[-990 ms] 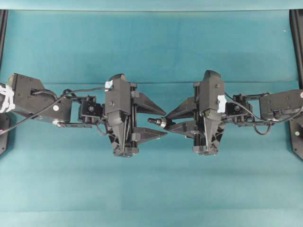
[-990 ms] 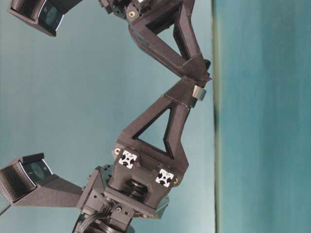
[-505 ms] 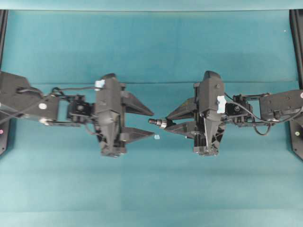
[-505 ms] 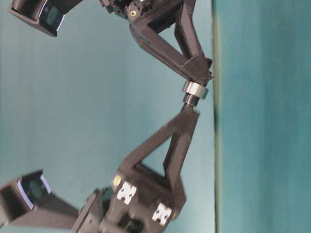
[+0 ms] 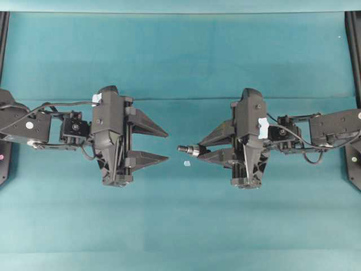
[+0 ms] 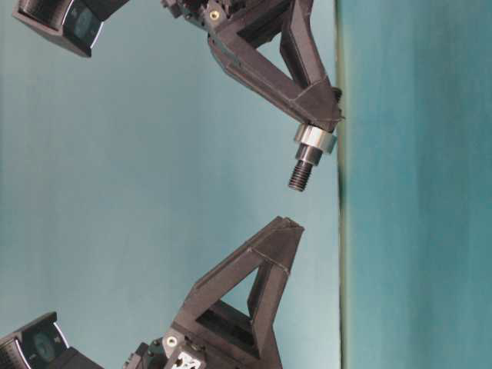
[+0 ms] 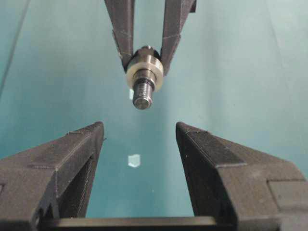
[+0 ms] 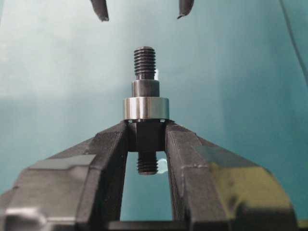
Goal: Insert the washer onto the shaft with both hands.
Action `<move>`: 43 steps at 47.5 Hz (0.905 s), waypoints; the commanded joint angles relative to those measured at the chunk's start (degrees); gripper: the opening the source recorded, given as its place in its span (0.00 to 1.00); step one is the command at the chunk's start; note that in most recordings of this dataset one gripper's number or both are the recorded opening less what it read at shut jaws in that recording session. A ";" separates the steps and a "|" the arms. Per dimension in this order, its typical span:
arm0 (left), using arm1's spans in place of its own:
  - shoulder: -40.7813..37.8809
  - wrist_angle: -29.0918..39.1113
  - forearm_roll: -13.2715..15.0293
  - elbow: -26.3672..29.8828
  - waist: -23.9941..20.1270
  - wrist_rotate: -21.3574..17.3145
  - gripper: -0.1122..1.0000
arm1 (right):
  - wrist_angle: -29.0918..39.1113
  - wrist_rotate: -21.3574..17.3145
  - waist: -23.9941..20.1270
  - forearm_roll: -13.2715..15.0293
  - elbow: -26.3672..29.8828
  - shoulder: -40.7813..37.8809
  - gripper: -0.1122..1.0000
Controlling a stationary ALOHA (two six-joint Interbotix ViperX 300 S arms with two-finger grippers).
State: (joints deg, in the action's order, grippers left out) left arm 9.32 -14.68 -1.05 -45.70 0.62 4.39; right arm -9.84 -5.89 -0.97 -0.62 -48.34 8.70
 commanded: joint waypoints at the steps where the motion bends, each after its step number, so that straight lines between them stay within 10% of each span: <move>1: 0.88 -0.35 -0.09 0.53 0.09 0.09 0.69 | 0.00 -0.44 -0.35 -0.18 0.79 0.79 0.10; 43: 0.79 -0.35 -0.09 0.62 0.62 0.26 0.69 | 0.18 -0.44 -0.44 -0.09 0.70 0.79 0.10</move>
State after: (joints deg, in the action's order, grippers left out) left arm 9.23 -14.68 -1.05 -45.70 1.14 4.66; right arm -9.32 -5.89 -1.23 -0.62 -48.34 8.70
